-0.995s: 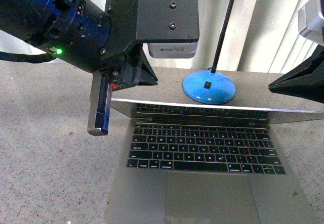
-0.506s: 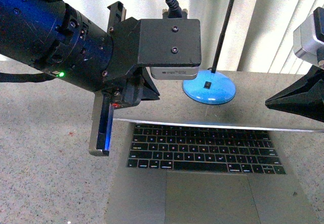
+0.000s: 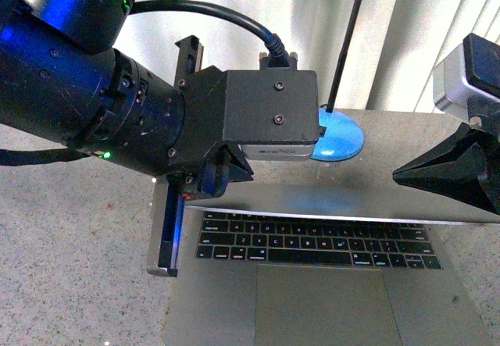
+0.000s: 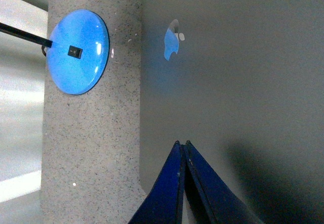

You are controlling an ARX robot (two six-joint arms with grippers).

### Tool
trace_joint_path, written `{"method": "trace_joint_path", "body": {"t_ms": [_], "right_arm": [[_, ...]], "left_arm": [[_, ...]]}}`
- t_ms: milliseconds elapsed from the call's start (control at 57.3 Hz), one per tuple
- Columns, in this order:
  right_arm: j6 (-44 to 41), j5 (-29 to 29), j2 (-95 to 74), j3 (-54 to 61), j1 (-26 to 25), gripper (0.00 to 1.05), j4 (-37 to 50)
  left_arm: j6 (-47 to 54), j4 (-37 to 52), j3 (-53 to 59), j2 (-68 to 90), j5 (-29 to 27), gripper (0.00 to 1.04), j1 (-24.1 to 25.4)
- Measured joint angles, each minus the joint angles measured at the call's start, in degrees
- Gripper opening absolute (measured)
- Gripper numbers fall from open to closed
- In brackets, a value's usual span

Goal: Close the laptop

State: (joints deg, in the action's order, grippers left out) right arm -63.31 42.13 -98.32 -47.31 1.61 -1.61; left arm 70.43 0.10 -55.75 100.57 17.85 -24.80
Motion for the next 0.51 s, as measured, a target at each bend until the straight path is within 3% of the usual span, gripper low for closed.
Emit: {"method": "trace_joint_path", "body": {"t_ms": [506], "right_arm": [[3.87, 0.04, -2.62, 4.33, 1.95, 0.03, 6.64]], "left_arm": [[-1.88, 3.85, 2.34, 1.97, 0.57, 0.04, -1.64]]}}
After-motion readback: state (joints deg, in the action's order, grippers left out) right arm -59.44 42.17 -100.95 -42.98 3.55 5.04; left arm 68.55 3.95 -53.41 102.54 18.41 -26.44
